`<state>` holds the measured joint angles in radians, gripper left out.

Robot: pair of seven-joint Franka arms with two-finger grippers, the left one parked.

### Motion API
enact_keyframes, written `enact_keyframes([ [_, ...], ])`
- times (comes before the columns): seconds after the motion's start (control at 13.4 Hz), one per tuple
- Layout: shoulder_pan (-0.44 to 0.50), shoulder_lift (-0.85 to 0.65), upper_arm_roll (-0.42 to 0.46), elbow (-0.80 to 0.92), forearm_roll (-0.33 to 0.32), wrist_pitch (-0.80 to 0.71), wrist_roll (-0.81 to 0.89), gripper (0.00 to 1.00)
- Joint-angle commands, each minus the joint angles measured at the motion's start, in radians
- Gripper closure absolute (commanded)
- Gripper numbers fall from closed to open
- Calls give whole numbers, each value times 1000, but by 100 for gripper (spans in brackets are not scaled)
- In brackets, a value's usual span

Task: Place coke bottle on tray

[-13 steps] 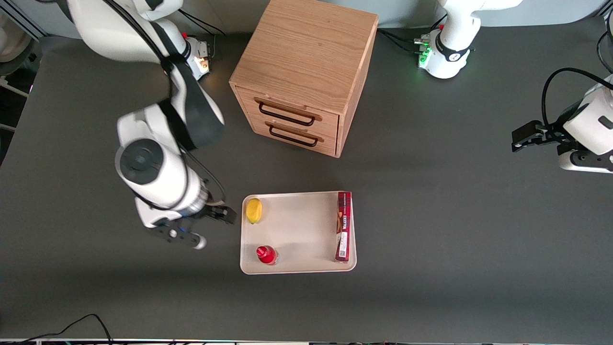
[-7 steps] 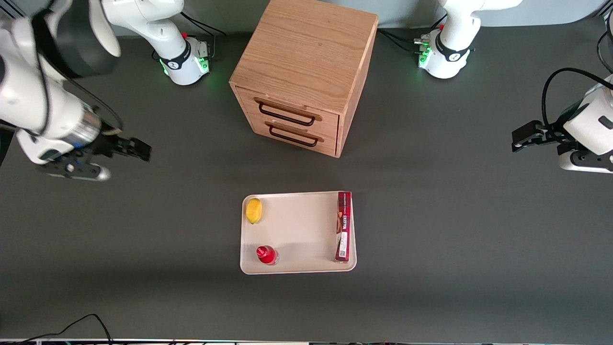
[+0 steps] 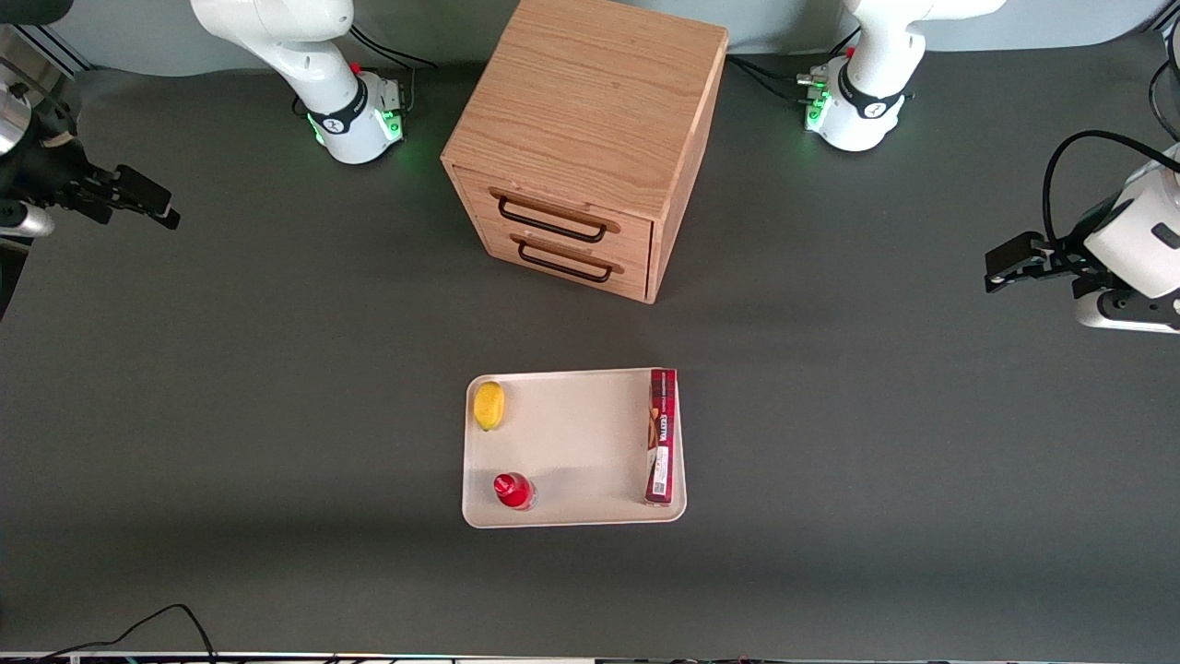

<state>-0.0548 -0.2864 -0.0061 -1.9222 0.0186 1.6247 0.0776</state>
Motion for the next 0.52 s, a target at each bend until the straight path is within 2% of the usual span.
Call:
enact_keyframes([
  [0.0, -20, 13, 38, 29, 14, 6, -7, 0],
  [0.22, -2, 30, 35, 49, 12, 6, -6, 0],
  [0.45, 65, 78, -1, 80, 11, 6, -2, 0],
])
